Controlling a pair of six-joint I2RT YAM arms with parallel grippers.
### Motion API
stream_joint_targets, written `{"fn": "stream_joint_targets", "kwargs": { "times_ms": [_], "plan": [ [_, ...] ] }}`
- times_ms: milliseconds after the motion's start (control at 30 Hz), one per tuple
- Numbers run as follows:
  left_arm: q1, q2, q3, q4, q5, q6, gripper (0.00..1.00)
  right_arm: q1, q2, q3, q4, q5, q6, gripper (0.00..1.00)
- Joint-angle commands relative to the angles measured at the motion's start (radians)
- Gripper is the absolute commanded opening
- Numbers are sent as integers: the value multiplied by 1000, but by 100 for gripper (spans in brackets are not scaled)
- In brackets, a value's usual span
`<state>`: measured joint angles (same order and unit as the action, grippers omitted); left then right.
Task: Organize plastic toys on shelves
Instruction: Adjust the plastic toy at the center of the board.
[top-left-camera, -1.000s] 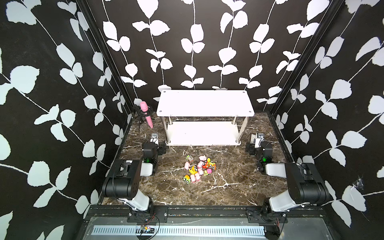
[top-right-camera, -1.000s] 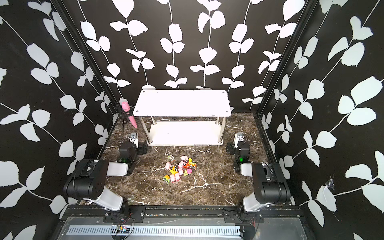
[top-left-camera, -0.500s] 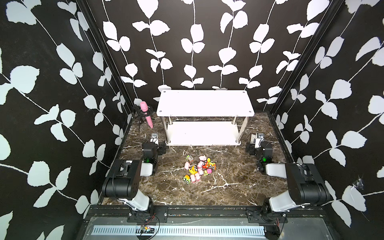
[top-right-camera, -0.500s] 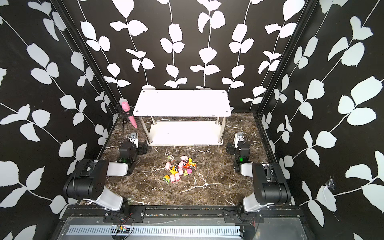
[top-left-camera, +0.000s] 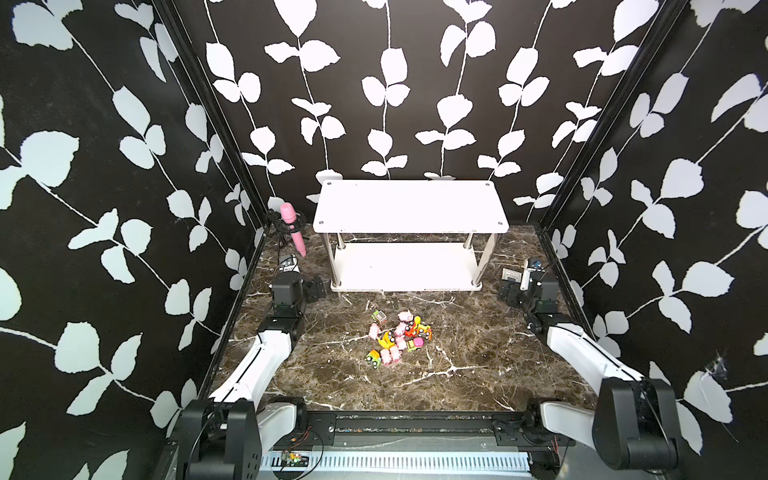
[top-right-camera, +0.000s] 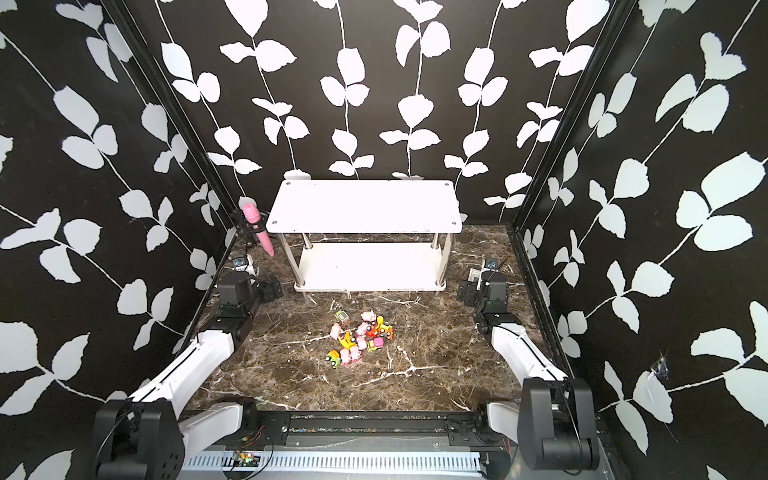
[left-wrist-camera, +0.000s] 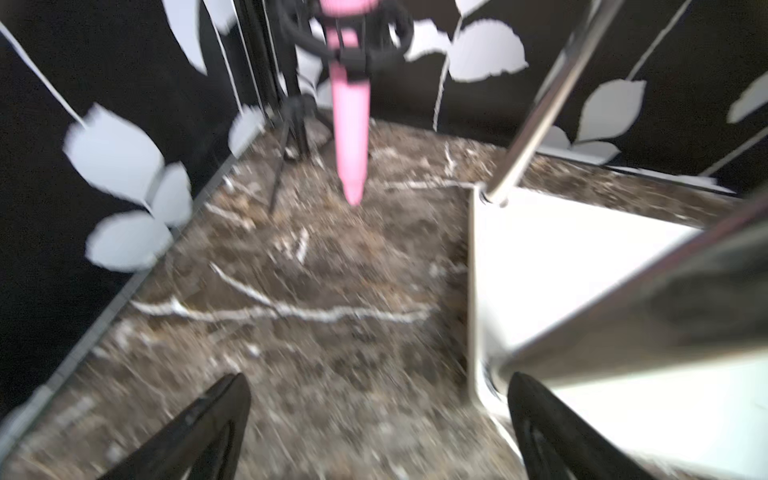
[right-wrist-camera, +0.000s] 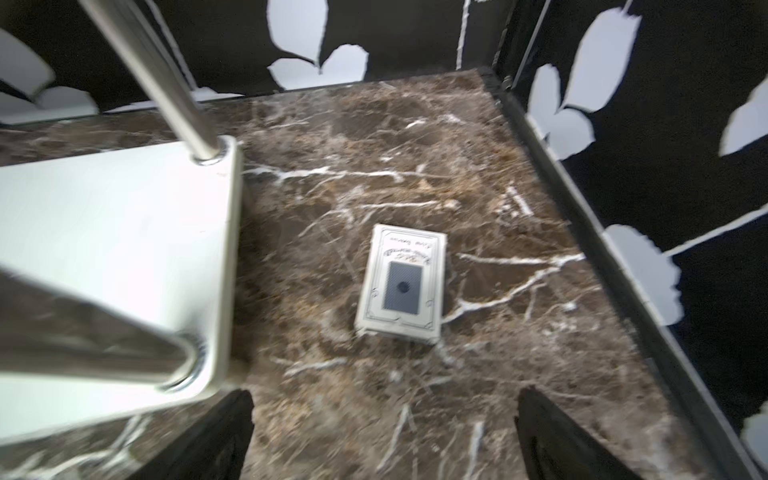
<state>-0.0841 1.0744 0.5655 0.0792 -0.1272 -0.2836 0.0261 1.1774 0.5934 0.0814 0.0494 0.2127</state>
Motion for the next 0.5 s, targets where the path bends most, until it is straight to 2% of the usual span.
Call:
{"fn": "stream_joint_targets", "kwargs": {
  "times_ms": [0,167,267,333,467],
  "plan": [
    [-43,-59,-47,-211,156,-181,97,25,-60,-3,-140,-132,85,99],
    [-211,-132,-61,-335,209,-201,90,121,-138,-29,-264,-197,105,100],
    [-287,-142,-82,-318,258,-200,85,174,-165,-55,-281,-254,127,99],
    [-336,-136,-95,-298,249,-194,83,218,-173,-65,-288,-275,134,99],
    [-399,-65,-94,-220,262,-186,76,318,-164,-73,-292,-239,147,100]
  ]
}}
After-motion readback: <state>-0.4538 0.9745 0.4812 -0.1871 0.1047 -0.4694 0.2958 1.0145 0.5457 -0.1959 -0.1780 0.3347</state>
